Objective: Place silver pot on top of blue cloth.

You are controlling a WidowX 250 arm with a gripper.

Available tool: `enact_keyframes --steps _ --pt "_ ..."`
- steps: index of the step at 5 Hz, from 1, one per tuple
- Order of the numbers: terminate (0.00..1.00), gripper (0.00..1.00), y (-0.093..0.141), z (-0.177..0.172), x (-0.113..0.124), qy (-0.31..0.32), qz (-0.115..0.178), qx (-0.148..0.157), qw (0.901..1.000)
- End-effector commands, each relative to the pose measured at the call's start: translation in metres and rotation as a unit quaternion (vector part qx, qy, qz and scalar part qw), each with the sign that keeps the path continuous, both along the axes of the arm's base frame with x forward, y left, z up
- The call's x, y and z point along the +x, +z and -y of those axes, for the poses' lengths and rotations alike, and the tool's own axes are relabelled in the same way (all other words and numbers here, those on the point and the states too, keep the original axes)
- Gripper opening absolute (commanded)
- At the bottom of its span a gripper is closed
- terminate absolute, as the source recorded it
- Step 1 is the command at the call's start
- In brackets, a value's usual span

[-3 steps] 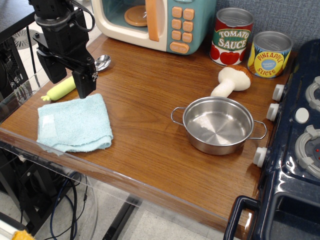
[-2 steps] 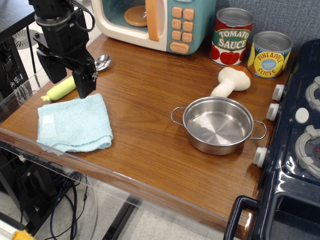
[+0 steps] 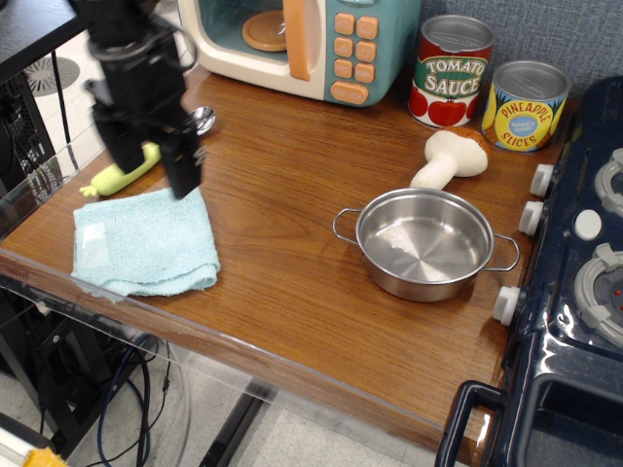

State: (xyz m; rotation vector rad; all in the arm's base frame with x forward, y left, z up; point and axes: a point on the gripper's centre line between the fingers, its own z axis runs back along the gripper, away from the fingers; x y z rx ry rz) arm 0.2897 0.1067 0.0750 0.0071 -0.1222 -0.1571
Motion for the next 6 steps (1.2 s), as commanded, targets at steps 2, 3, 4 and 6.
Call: enact_keyframes --steps 2,3,4,6 --pt "0.00 1.00 0.015 0.093 0.063 -0.144 -0.001 -0.030 0.9892" --pt "0.00 1.00 0.007 0.123 0.079 -0.185 -0.014 -0.023 0.9824" --pt "0.00 1.00 -0.009 0.145 0.092 -0.220 -0.030 -0.034 0.9743" --pt "0.00 1.00 -0.037 0.157 0.086 -0.246 -0.066 -0.022 0.9668"
